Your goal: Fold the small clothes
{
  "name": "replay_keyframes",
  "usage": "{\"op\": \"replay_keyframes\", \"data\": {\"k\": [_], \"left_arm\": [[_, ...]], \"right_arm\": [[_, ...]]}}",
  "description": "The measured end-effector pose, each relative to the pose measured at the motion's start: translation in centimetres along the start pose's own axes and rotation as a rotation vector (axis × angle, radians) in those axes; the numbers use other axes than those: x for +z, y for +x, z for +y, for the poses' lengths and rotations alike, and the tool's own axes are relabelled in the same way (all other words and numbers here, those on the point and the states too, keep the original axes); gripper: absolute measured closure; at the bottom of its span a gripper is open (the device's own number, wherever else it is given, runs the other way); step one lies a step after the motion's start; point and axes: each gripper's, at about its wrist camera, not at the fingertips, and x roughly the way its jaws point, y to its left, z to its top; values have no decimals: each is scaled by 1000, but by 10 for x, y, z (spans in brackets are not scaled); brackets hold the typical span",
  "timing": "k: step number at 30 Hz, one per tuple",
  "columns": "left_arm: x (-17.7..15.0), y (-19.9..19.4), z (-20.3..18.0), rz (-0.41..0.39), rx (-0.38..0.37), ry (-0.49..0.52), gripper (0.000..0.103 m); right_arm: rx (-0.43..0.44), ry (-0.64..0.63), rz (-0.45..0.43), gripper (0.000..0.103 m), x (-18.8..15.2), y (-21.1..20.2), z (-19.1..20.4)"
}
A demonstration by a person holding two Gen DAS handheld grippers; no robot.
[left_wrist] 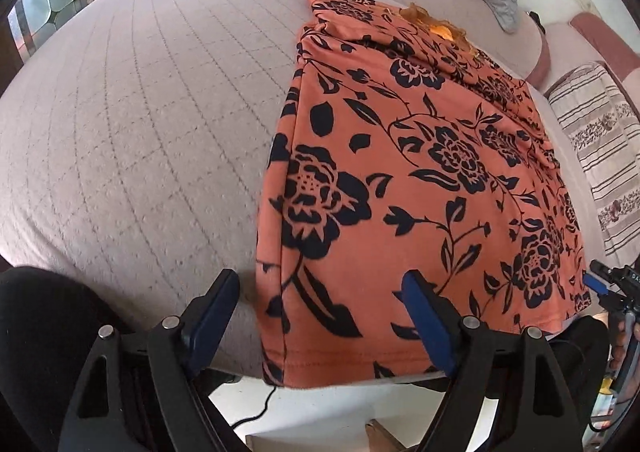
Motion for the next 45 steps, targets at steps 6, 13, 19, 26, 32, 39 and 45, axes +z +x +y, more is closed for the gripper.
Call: {"op": "replay_keyframes", "data": {"k": [6,13,19,26,32,39,45], "left_arm": [[-8,-4,7,-14,25,-15,19],[-14,-4,-1,11,78,48,96],[-9,-31,8,-43,-16,-25,95],[-18,-4,9,23,-32,-42,33],[-8,-2,-1,21,-22,-30,98],[-8,-74,14,-122,-44,-53,97],[-18,-11,40,39,14,-118,89]], "right_arm": [[-136,-28,-97,29,3,-28,-2],[-132,-82,65,80,-23,6,7],[-23,-53,28,91,-24,-15,11],[-17,-8,77,45,-20,5,8],[17,16,48,94,-17,11,3],[62,11,-59,94,-22,-42,14],[-15,25,30,86,-24,-3,-3]]}}
